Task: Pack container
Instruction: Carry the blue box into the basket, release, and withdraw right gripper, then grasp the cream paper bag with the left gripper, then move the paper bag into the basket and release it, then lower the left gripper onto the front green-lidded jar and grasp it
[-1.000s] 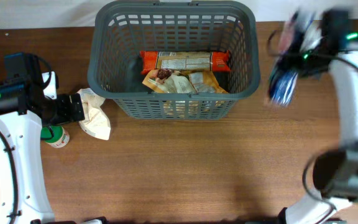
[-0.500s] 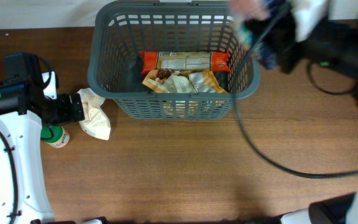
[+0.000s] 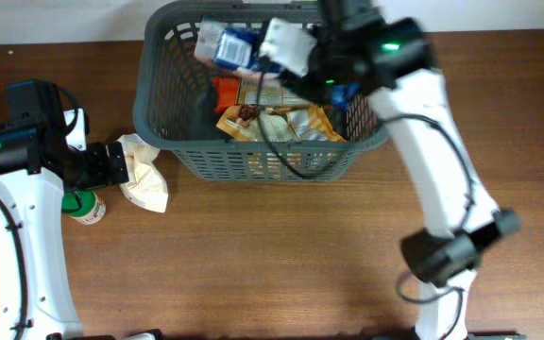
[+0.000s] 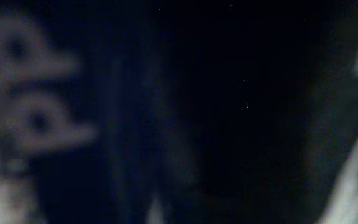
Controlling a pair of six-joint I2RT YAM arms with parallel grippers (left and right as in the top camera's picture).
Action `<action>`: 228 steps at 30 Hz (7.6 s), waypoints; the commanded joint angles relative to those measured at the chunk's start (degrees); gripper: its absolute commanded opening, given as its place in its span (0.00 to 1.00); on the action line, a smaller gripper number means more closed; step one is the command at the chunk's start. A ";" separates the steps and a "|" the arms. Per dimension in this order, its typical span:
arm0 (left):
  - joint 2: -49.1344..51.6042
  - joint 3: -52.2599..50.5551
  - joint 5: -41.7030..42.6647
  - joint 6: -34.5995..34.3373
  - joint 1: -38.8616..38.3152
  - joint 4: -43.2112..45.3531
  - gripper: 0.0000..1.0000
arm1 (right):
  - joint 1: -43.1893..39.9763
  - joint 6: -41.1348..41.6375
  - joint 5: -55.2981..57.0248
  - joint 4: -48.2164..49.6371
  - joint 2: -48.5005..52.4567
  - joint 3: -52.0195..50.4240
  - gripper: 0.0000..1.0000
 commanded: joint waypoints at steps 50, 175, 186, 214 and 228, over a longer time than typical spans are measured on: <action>0.31 0.68 0.39 0.07 0.31 -0.02 0.99 | -3.34 29.88 34.12 -11.04 -3.10 36.61 0.65; 34.62 72.52 5.22 25.35 -31.85 1.14 0.99 | -48.94 59.45 14.45 -19.61 -3.58 25.73 0.99; 28.74 71.14 0.46 4.70 -0.63 -21.07 0.96 | -48.94 59.45 14.45 -19.61 -3.58 25.73 0.99; 49.96 34.88 10.03 10.88 13.68 -4.07 0.93 | -48.94 59.45 14.45 -19.61 -3.58 25.73 0.99; 53.88 34.47 10.03 10.84 12.70 -1.53 0.84 | -48.94 59.45 14.45 -19.61 -3.58 25.73 0.99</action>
